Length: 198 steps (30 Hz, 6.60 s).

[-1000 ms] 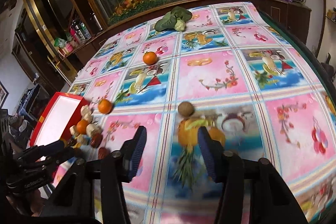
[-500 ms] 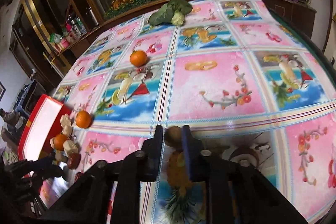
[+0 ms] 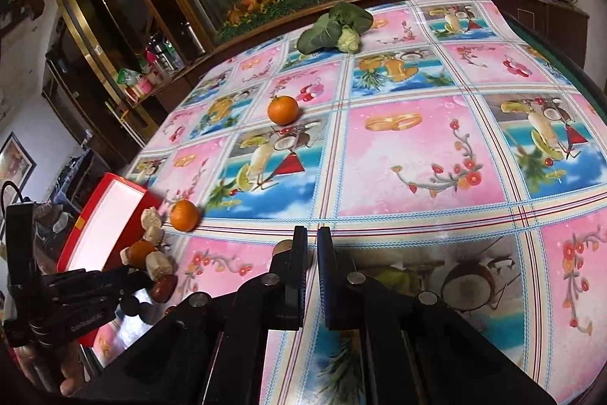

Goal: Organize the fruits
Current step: 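Grasp a brown round fruit with the left tool while the right tool grasps another brown fruit, then carry both brown fruits over the red-rimmed tray and open both tools to drop them, then grasp another brown round fruit with the left tool while the right tool grasps a red date, then carry the brown fruit and red date over the tray and release both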

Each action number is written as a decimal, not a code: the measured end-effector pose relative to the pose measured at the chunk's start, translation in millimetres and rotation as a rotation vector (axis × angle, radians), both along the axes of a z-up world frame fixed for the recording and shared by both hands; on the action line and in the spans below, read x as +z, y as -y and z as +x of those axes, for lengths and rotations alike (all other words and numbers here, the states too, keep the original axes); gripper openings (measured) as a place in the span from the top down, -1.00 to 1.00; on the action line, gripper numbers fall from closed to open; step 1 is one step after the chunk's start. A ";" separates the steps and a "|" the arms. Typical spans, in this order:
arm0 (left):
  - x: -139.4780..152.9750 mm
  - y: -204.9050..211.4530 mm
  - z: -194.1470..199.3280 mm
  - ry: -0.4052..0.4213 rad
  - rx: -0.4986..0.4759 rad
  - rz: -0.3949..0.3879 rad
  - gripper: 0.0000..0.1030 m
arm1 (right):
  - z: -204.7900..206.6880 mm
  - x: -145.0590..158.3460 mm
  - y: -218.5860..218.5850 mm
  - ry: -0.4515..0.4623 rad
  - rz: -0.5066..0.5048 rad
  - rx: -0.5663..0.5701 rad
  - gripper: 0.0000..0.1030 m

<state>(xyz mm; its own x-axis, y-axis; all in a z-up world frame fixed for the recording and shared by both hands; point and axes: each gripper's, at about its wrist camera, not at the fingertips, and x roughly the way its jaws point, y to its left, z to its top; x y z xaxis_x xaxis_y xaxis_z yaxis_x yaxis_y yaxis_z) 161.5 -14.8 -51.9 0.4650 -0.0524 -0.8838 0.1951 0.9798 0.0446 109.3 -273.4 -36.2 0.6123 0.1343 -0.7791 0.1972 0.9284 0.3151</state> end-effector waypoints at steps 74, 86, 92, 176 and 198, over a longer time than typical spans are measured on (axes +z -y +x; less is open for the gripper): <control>56.4 -161.5 -93.0 0.105 0.219 -0.160 -0.63 | 23.1 9.2 -248.4 -0.059 0.079 0.594 0.22; 65.5 -70.2 -119.8 0.205 -0.033 -0.178 -0.90 | -74.3 56.0 -112.7 0.117 -0.028 0.178 -0.72; 54.8 -65.8 -104.1 0.085 -0.051 -0.170 -0.51 | -77.8 29.8 -102.5 -0.014 0.017 0.166 -0.26; 89.7 -172.4 -51.5 0.055 0.163 0.034 0.53 | 34.9 41.8 -276.9 -0.165 -0.179 0.511 0.64; 40.0 -174.7 -11.8 -0.041 0.084 0.085 -0.06 | 82.3 -19.0 -326.9 -0.315 -0.315 0.615 0.49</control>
<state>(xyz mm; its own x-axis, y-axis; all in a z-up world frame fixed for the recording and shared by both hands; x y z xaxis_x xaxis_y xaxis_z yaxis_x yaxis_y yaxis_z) 149.7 159.9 -11.9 0.4277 0.0612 -0.9018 0.1160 0.9857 0.1219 191.6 53.5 -55.3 0.2409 0.1214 -0.9629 -0.3481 0.9369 0.0310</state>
